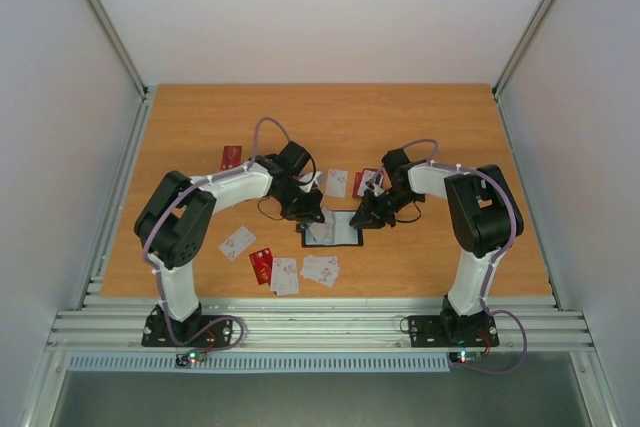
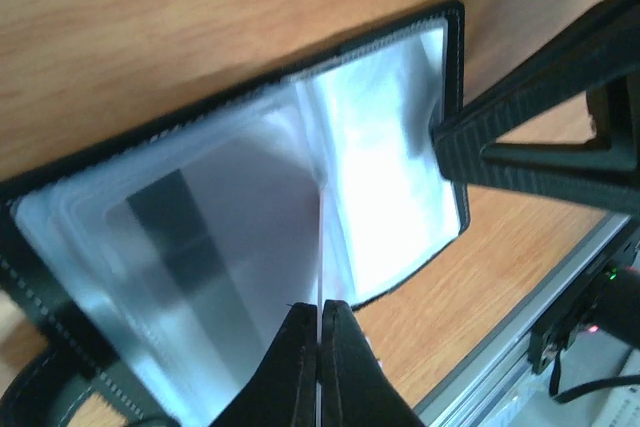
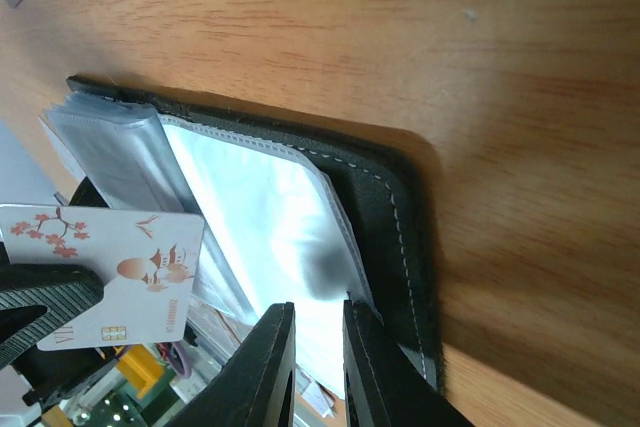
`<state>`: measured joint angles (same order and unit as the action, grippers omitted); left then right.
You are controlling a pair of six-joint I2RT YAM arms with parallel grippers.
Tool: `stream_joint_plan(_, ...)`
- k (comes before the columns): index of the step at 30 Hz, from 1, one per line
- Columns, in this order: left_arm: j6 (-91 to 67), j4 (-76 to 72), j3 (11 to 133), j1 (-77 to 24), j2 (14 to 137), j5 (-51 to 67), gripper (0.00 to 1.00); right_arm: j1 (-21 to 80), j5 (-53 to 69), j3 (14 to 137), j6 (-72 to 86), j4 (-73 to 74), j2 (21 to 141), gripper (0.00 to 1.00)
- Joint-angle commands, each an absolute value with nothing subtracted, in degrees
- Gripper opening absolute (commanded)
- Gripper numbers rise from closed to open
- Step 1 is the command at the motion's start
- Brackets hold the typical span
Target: Put the credit cards into the card holder
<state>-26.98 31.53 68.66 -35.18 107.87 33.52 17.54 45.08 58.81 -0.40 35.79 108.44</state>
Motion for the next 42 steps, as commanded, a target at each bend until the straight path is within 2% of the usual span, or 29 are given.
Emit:
stream_joint_plan(1,-20.9,38.7,68.4,-34.7,106.0,31.8,0.0,17.6,42.1,56.7,-1.6,36.8,109.3,0.16)
stream_joint_plan(23,-23.1,36.4,72.5,-35.9,111.8,33.2,0.0,17.6,41.7,56.0,-1.6,37.4,107.9,0.16)
stream_joint_plan(42,-37.4,15.0,64.7,-36.0,112.3,37.0,0.0,17.6,41.7,55.0,-2.2,37.7,107.0,0.16)
